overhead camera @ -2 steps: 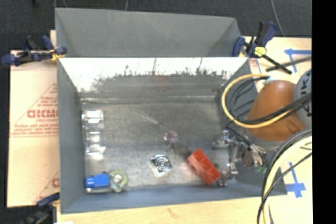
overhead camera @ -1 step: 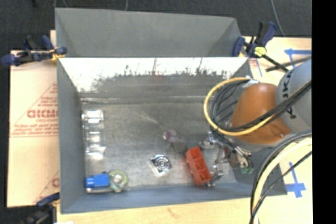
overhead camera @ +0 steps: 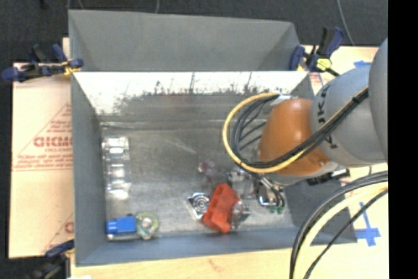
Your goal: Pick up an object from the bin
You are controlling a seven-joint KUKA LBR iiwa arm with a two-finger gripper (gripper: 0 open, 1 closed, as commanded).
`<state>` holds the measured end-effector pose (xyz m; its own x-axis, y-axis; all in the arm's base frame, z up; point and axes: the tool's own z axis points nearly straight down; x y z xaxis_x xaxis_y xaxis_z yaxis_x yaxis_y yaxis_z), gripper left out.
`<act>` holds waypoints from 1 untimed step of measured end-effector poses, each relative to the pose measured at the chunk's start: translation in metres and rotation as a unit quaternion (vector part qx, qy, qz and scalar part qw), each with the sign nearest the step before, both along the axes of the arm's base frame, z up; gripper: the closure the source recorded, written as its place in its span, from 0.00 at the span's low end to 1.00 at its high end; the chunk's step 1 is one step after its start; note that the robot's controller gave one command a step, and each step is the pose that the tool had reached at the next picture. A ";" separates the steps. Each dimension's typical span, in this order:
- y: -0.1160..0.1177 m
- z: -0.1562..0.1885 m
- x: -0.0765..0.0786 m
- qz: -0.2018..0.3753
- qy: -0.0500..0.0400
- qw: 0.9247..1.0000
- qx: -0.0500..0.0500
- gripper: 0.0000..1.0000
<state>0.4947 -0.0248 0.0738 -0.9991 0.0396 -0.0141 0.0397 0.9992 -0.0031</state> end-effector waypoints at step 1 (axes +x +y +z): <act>0.046 0.000 0.012 -0.085 0.001 0.996 0.001 0.00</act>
Offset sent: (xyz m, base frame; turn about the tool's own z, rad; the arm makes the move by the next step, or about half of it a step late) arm 0.0086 0.0488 -0.0038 0.1699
